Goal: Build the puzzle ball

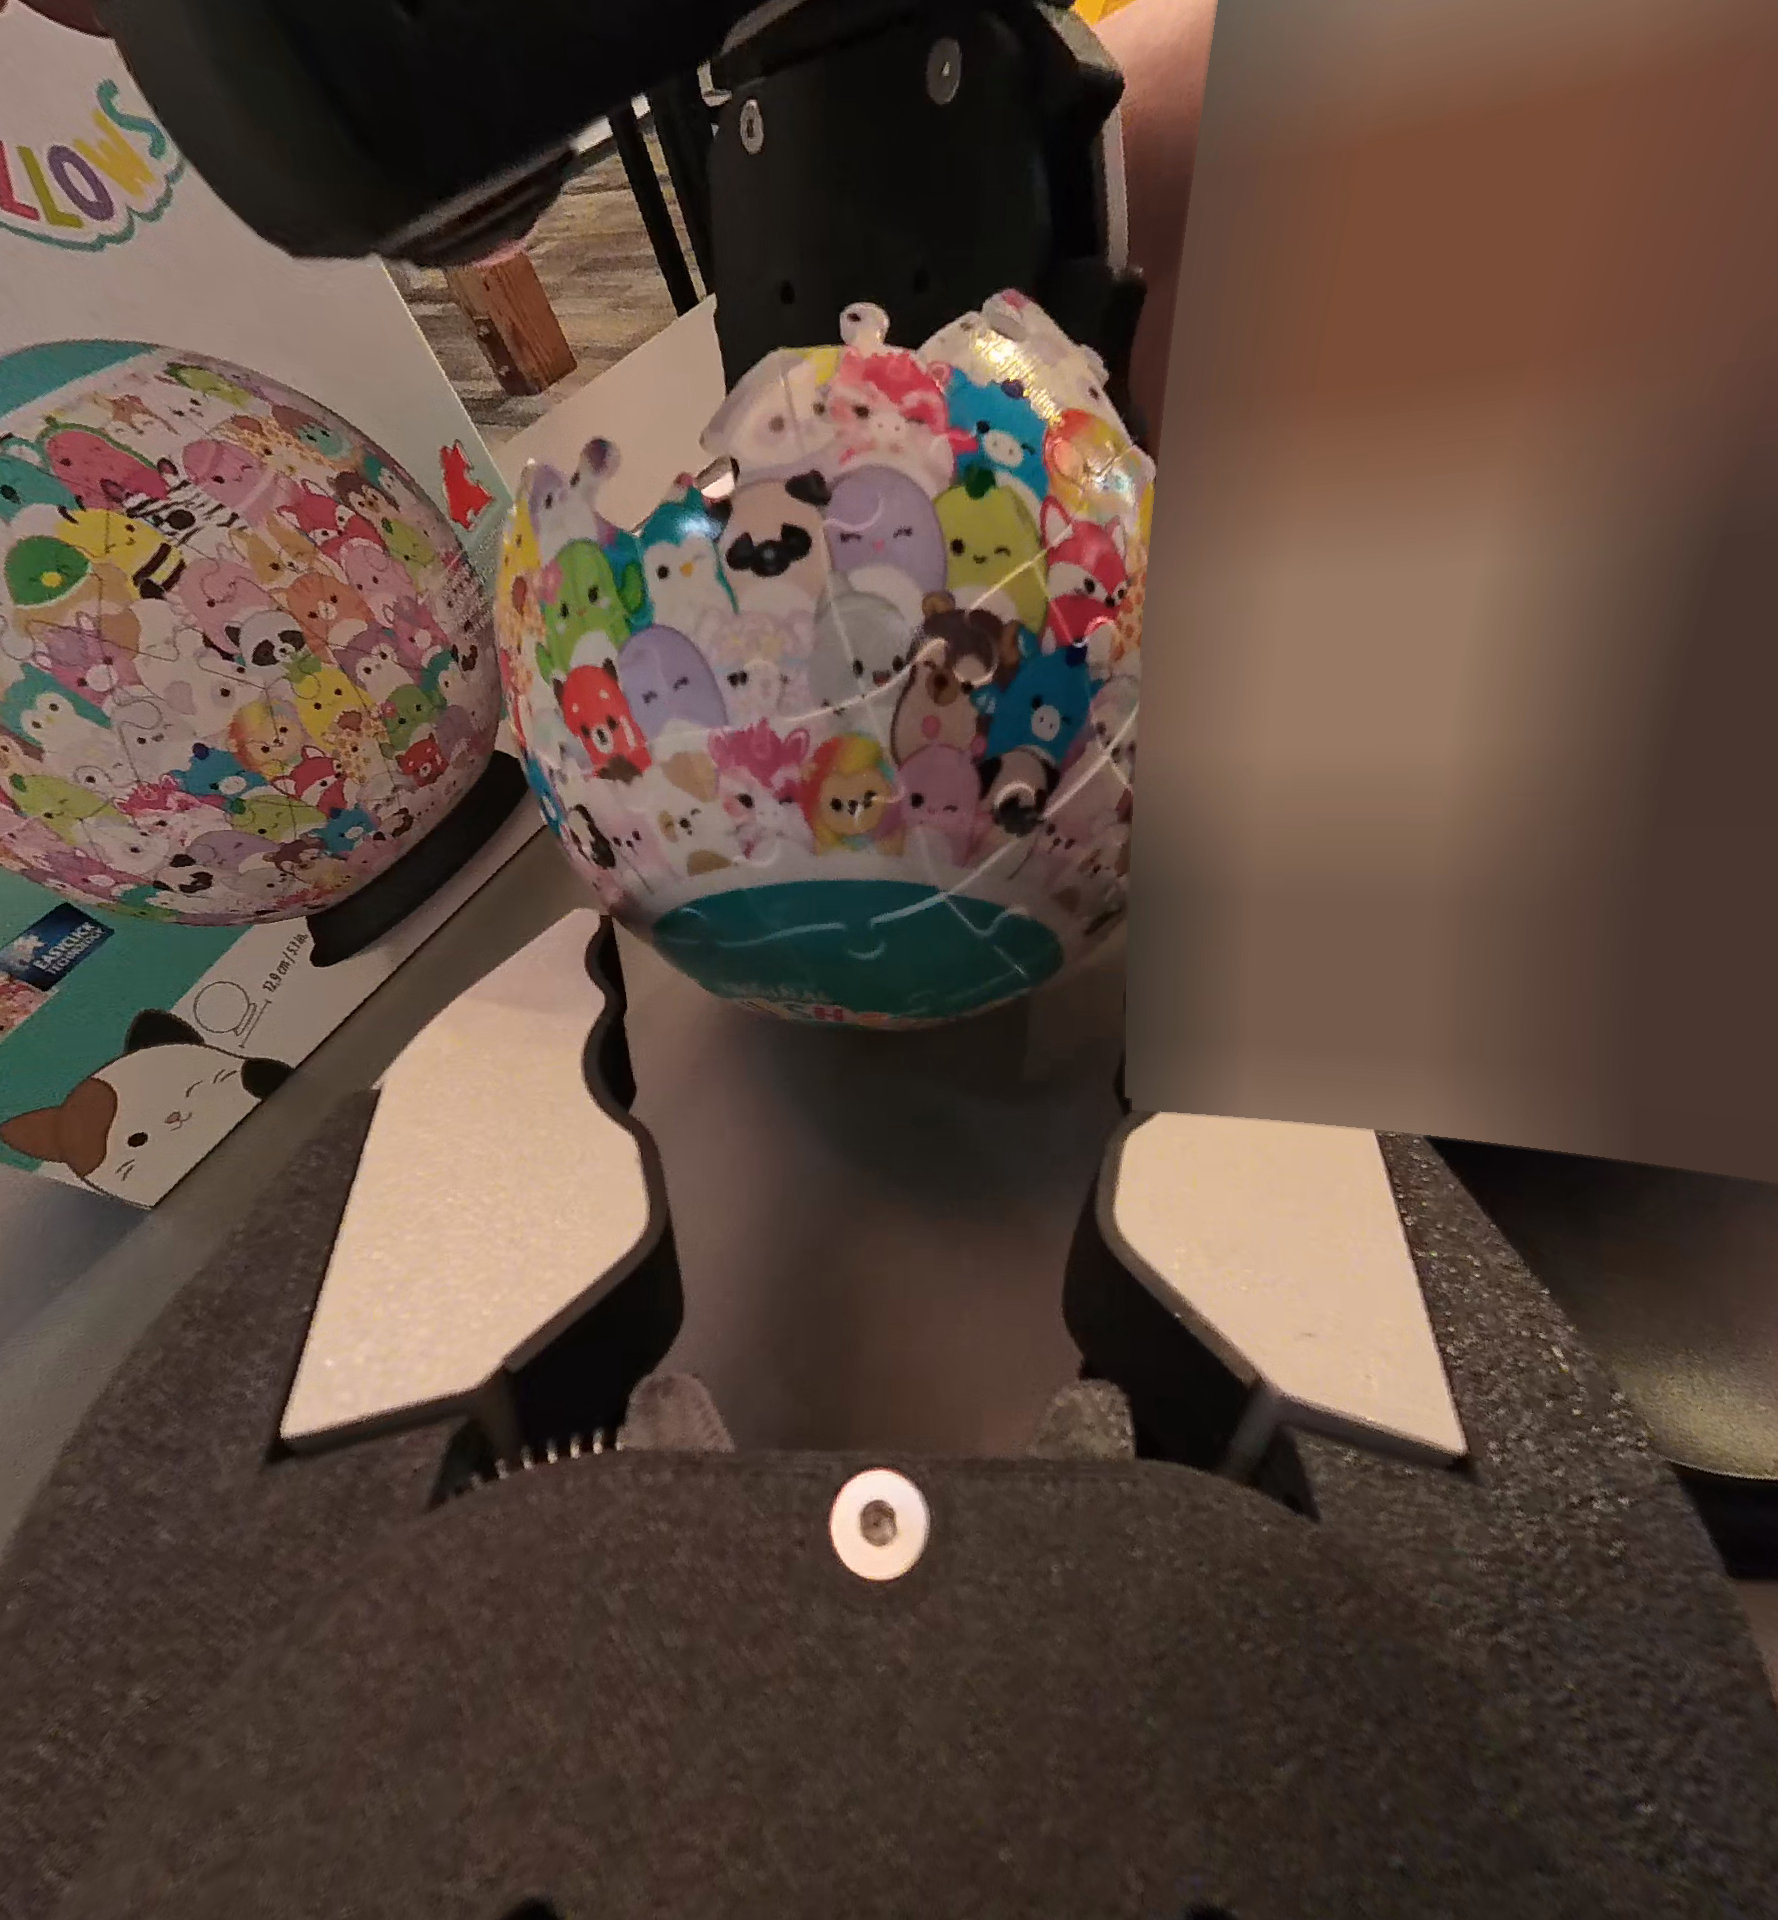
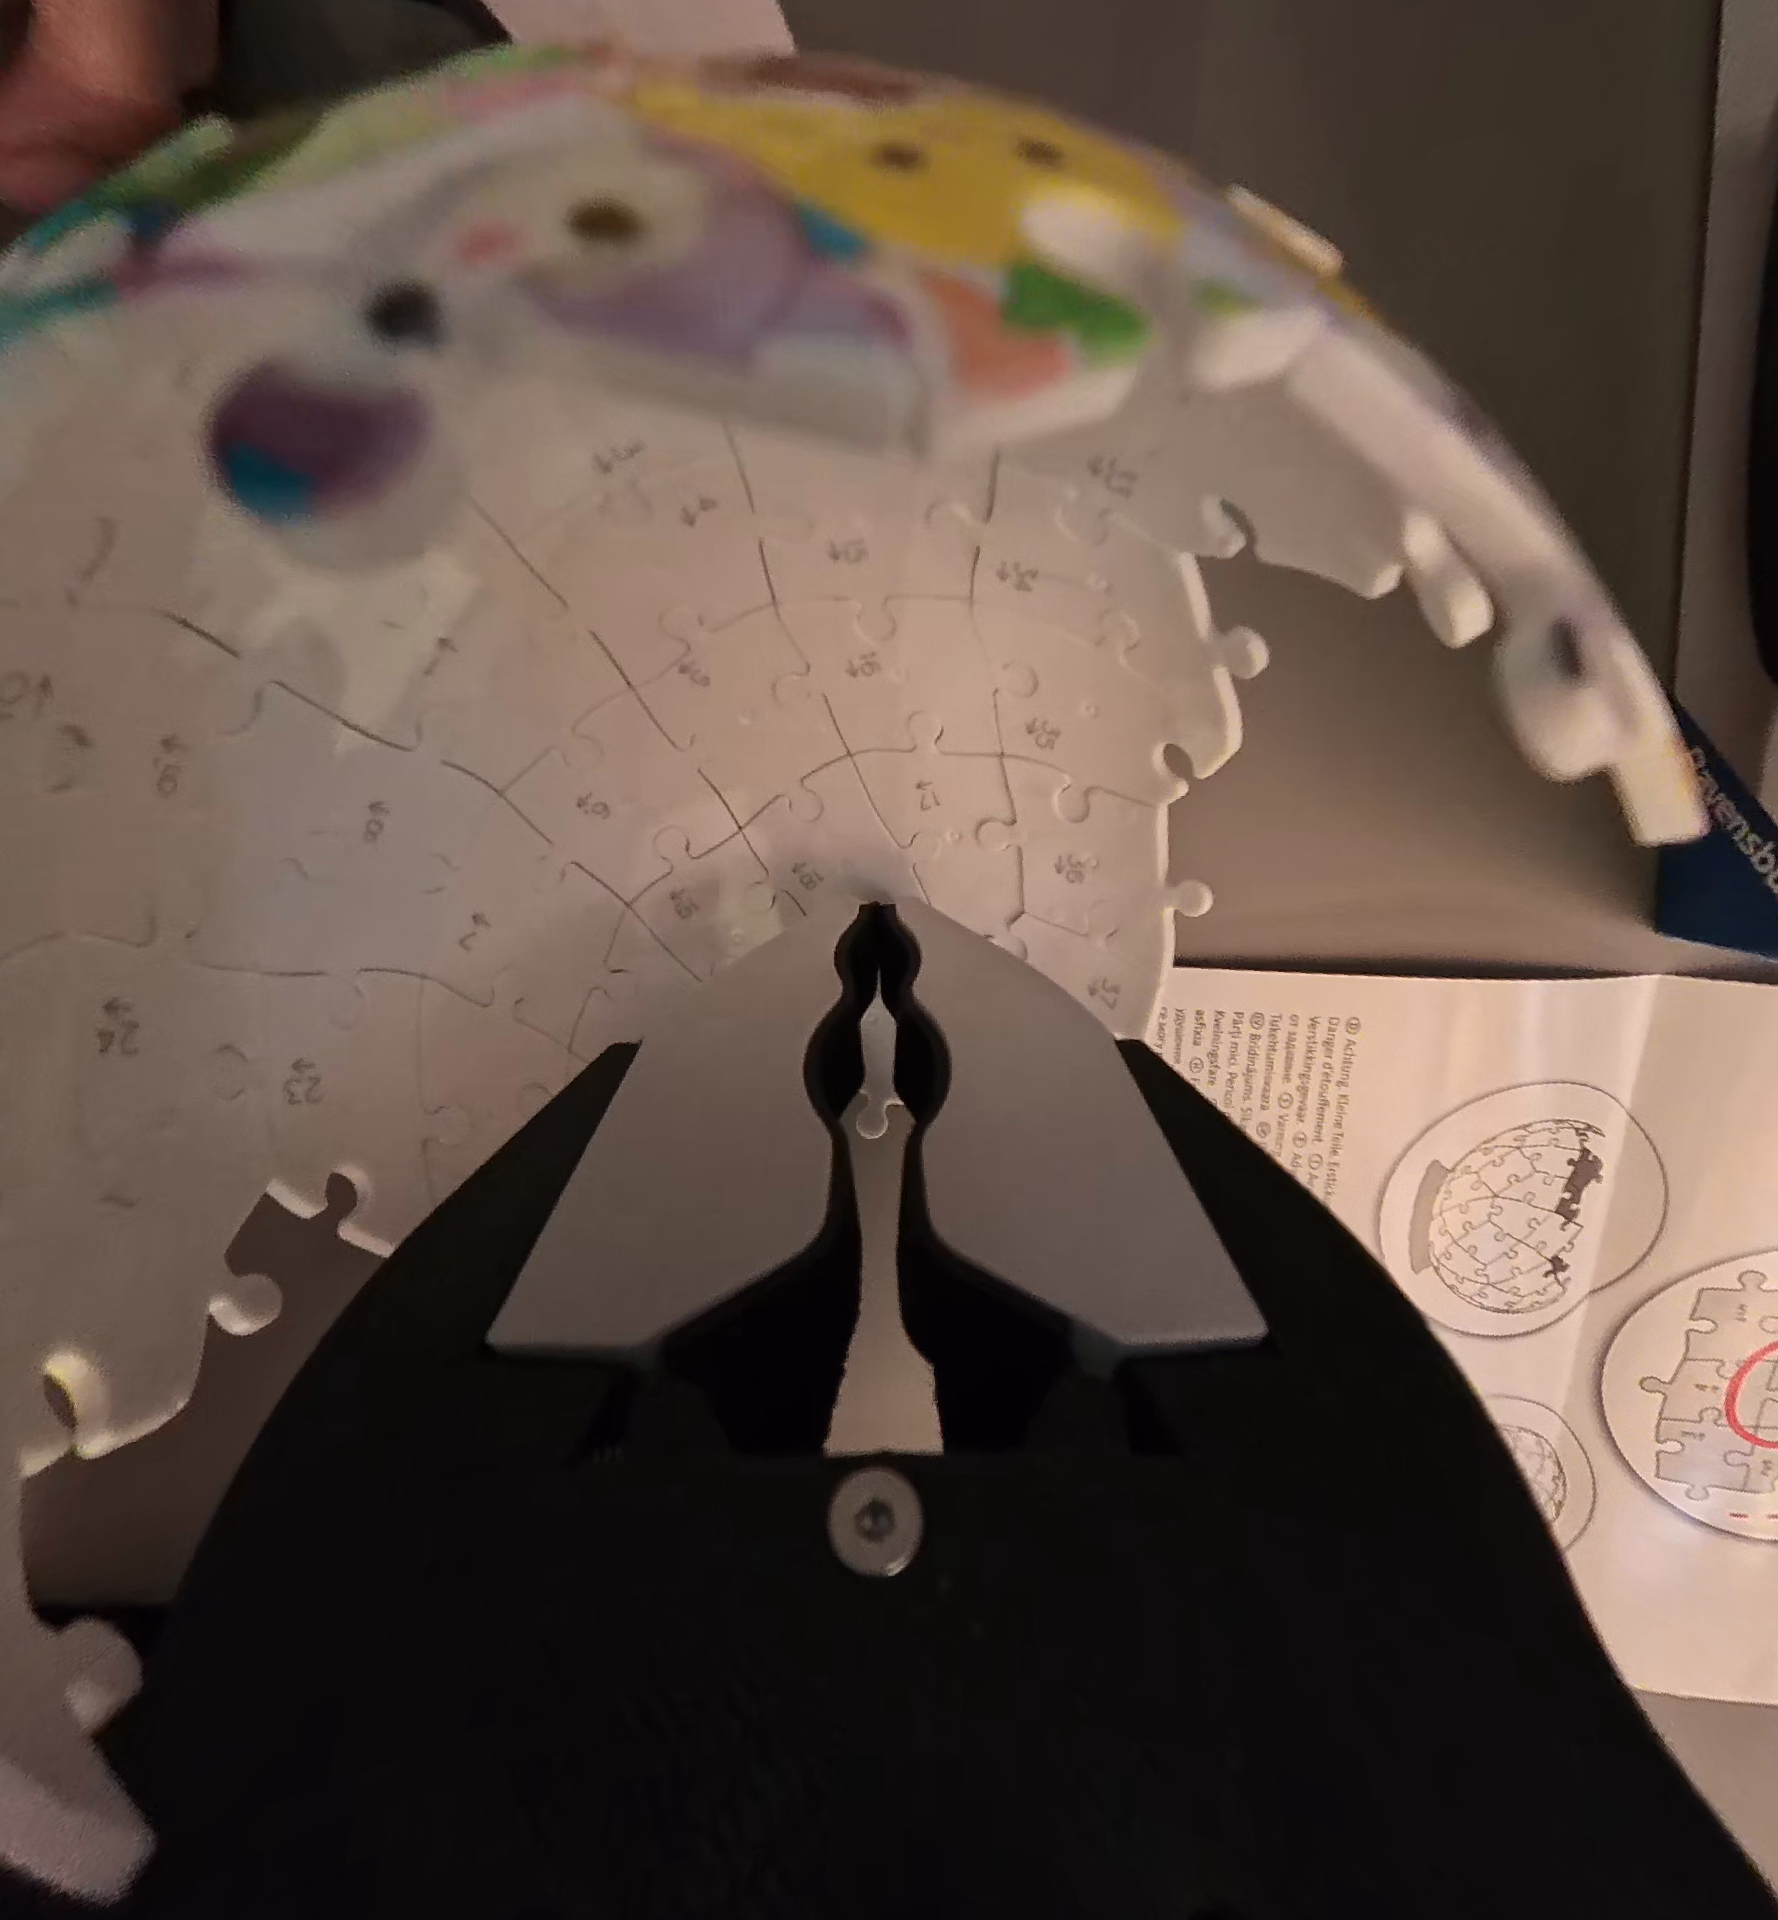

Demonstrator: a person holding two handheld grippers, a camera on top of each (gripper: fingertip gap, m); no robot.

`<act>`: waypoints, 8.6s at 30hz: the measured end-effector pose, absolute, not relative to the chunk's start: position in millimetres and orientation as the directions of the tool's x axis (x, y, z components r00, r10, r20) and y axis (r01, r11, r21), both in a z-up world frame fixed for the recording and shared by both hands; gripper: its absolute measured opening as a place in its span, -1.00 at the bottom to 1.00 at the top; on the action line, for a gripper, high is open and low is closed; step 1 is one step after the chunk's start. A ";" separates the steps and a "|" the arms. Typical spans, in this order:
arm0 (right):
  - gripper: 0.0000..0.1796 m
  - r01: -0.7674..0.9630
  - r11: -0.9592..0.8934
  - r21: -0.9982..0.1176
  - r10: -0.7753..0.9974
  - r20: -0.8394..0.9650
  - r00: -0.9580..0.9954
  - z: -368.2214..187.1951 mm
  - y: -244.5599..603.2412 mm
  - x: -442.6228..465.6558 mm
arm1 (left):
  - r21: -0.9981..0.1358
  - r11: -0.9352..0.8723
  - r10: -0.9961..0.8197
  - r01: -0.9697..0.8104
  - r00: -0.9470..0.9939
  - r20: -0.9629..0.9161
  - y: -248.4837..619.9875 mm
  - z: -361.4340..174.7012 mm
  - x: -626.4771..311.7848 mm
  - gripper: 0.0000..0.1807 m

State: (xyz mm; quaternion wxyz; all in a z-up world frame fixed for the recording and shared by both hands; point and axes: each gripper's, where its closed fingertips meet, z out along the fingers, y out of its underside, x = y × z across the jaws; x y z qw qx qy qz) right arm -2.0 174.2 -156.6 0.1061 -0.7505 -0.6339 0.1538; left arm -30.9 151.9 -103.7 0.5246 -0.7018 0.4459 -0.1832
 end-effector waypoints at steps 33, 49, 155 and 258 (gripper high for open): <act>-0.45 0.398 -0.609 -0.687 0.769 -0.386 0.510 -47.1 184.8 22.1 | -0.799 -0.145 -0.793 -0.584 0.551 -0.259 123.6 -131.0 -60.7 0.00; -0.65 0.509 -0.675 -0.534 0.717 -0.311 0.624 -106.8 191.9 1.8 | -0.820 -0.288 -0.773 -0.495 0.626 -0.106 108.3 -129.1 -71.7 -0.03; -0.97 0.447 -0.582 -0.679 0.809 -0.425 0.407 -117.2 124.2 3.6 | -0.328 -0.102 -0.995 -0.939 0.093 0.044 119.3 -102.5 -72.0 -1.00; -0.98 0.202 -0.692 -0.693 0.690 -0.554 0.465 -111.6 101.7 -13.2 | -0.196 -0.097 -0.943 -0.976 0.027 0.332 98.5 -110.1 -60.9 -1.00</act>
